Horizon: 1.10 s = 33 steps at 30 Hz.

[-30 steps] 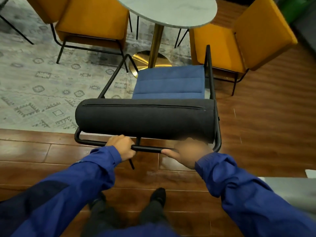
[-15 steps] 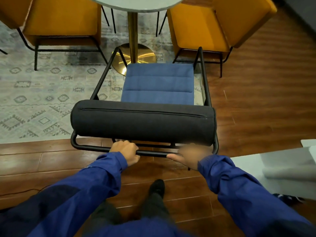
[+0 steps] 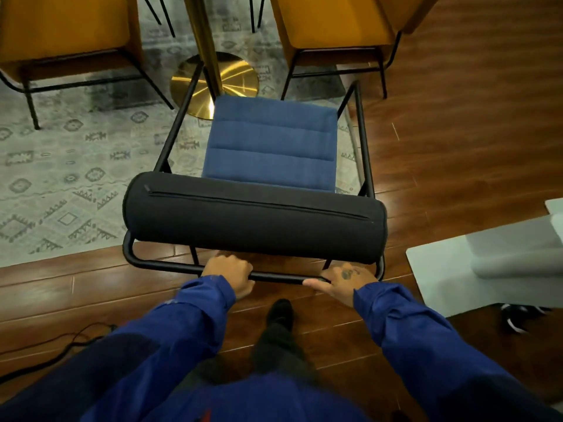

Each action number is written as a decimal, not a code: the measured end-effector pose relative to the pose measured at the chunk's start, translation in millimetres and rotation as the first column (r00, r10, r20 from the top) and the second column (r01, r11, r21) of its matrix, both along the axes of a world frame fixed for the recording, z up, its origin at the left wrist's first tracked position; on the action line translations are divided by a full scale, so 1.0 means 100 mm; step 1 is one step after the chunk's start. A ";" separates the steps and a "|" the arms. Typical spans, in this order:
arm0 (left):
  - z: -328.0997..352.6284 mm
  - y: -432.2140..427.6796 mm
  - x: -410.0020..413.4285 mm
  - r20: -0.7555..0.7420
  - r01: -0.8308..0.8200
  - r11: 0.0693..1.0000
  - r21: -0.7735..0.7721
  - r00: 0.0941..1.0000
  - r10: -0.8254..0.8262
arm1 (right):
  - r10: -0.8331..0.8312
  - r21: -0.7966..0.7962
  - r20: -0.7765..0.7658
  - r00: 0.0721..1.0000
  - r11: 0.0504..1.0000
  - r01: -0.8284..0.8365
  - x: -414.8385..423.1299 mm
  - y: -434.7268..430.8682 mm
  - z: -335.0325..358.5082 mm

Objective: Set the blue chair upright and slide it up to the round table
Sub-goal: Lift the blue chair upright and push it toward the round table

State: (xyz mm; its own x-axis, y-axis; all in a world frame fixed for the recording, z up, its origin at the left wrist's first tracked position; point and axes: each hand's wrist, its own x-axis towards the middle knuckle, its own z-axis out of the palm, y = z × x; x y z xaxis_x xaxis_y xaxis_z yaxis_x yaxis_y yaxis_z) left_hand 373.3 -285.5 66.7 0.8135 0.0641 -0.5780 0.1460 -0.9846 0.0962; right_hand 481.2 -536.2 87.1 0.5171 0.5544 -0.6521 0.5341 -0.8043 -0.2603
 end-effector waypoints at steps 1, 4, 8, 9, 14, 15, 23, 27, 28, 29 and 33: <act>-0.04 -0.03 -0.02 -0.026 -0.007 1.000 -0.004 1.000 0.007 | -0.003 -0.022 -0.018 1.000 1.000 0.002 -0.01 -0.02 -0.01; -0.09 -0.07 -0.05 -0.068 -0.035 0.999 -0.023 0.997 0.033 | -0.009 -0.045 -0.042 0.999 0.999 0.007 -0.05 -0.06 -0.04; -0.02 -0.01 -0.02 -0.135 -0.058 0.996 -0.064 0.990 0.049 | -0.017 -0.036 -0.033 0.999 0.999 0.016 0.02 -0.04 0.02; 0.02 0.00 0.01 -0.161 -0.062 0.996 -0.068 0.986 0.050 | -0.012 -0.043 -0.036 0.999 0.999 0.010 0.08 -0.03 0.07; 0.40 0.04 0.28 -0.217 -0.054 0.993 -0.107 0.976 0.029 | 0.007 0.034 -0.054 0.999 0.999 -0.005 0.38 0.14 0.35; 0.48 0.06 0.34 -0.195 -0.071 0.989 -0.128 0.980 0.045 | 0.007 0.057 -0.038 0.999 0.998 -0.005 0.42 0.20 0.41; 1.08 0.65 0.80 0.104 -0.289 0.935 -0.207 0.944 0.315 | -0.176 0.235 0.111 0.978 0.961 0.146 0.88 0.67 0.86; 1.15 1.16 1.04 0.222 -0.392 0.888 -0.242 0.868 0.444 | -0.394 0.289 0.144 0.908 0.894 0.342 1.22 0.76 0.87; 1.15 1.28 1.11 0.244 -0.405 0.878 -0.253 0.852 0.463 | -0.431 0.298 0.146 0.890 0.877 0.376 1.31 0.77 0.87; 1.13 1.40 1.19 0.262 -0.420 0.868 -0.264 0.835 0.484 | -0.464 0.305 0.146 0.874 0.861 0.407 1.40 0.79 0.86; 0.99 1.90 1.53 0.267 -0.461 0.847 -0.264 0.809 0.523 | -0.580 0.290 0.145 0.801 0.799 0.526 1.75 0.91 0.80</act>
State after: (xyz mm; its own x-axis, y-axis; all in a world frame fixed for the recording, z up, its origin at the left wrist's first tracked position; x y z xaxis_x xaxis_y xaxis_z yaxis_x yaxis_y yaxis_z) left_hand 526.1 -95.2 165.5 0.8396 0.4276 -0.3349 0.5365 -0.7491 0.3886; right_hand 655.8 -444.8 166.8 0.8914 0.2448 -0.3814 0.0786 -0.9124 -0.4017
